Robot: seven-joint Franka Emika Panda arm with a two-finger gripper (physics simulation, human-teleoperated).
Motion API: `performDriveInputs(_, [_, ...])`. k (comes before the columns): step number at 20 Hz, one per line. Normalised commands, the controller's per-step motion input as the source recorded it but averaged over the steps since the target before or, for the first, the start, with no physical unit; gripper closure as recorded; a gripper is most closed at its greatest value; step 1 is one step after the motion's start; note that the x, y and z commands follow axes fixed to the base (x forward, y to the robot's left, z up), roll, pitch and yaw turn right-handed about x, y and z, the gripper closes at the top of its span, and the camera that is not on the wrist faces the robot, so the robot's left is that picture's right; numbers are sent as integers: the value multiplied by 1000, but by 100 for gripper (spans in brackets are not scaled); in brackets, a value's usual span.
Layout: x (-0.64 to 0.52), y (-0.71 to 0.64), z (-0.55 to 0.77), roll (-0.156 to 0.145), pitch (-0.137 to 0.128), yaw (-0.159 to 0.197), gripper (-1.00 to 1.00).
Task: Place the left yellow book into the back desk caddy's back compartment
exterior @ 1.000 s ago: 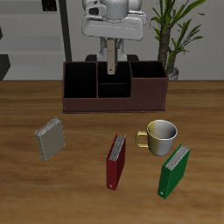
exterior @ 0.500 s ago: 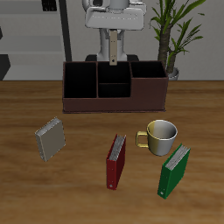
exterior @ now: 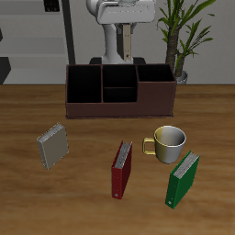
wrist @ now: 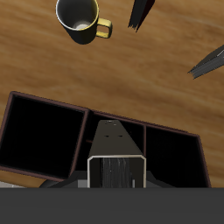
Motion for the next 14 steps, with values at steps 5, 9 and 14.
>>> performDriveInputs(5, [-257,235,36,28,-12,149,100])
performDriveInputs(9, [-90,-16,-16,-12,4,144,100])
performDriveInputs(14, [16,-51,-38,-26,6,176,100])
